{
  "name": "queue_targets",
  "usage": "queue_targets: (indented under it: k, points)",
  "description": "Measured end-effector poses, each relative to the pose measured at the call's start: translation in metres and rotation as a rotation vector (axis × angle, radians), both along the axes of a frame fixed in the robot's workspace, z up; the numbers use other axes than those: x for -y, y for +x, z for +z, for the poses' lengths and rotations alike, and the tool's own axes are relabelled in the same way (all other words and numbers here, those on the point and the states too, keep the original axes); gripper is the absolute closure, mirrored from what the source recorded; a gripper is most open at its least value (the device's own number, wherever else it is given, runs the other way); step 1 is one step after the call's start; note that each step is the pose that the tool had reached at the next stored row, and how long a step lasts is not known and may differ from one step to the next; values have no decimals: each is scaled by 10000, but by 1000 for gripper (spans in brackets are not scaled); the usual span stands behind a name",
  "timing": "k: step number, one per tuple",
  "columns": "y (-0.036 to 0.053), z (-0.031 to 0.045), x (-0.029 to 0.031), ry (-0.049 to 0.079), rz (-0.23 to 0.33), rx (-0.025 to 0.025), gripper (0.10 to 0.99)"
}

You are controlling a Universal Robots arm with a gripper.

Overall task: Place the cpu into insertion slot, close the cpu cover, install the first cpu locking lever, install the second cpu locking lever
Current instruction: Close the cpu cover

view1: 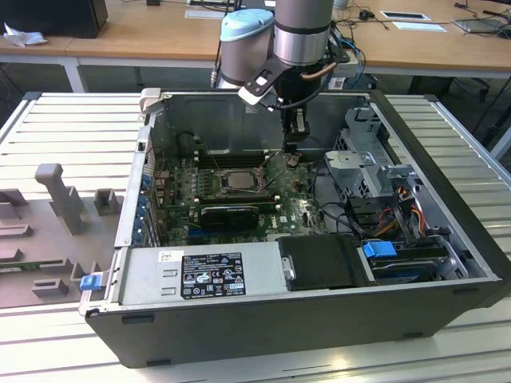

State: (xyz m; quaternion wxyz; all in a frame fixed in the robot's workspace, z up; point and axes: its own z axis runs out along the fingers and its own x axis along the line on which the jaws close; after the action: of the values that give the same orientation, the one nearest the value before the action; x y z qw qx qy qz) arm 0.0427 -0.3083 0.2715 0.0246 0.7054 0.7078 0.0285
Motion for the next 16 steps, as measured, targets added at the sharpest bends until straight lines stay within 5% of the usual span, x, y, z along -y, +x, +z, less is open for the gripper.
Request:
queue_targets:
  k: [5, 10, 16]
  points:
    - [48, -19, 0, -3, 5, 1, 980]
    - [63, -152, 2, -11, 5, 1, 980]
    - [-3, -218, 27, -12, 6, 1, 980]
